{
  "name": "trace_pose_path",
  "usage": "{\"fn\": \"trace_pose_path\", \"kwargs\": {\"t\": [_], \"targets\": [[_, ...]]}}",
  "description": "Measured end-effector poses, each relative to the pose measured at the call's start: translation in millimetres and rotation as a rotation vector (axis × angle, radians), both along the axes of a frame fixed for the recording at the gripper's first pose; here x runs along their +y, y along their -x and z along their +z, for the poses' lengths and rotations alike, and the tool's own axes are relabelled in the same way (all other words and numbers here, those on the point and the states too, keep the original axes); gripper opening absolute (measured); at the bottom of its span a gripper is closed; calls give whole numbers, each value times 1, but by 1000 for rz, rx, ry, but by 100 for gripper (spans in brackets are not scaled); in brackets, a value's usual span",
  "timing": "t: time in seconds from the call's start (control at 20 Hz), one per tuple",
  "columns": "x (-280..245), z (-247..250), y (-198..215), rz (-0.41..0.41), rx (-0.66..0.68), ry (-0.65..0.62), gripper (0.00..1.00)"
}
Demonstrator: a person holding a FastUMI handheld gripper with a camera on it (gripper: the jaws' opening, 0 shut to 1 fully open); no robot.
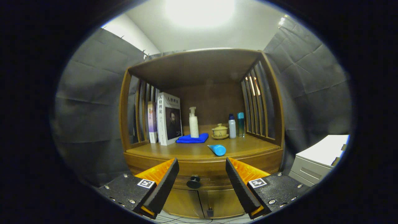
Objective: Pull open the drawer, take out the items inside it, and place them on the countertop above the cabinet.
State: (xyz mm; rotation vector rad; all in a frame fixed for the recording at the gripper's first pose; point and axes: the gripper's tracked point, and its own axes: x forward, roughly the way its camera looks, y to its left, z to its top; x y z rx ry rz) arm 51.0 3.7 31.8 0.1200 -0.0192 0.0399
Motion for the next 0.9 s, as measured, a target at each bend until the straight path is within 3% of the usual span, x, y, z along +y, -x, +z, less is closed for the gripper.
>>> {"fn": "trace_pose_path", "kwargs": {"t": [0.25, 0.5, 0.9], "targets": [[-2, 13, 43, -14, -45, 39, 94], [17, 1, 66, 21, -39, 89, 94], [22, -11, 60, 27, -37, 152, 94]]}}
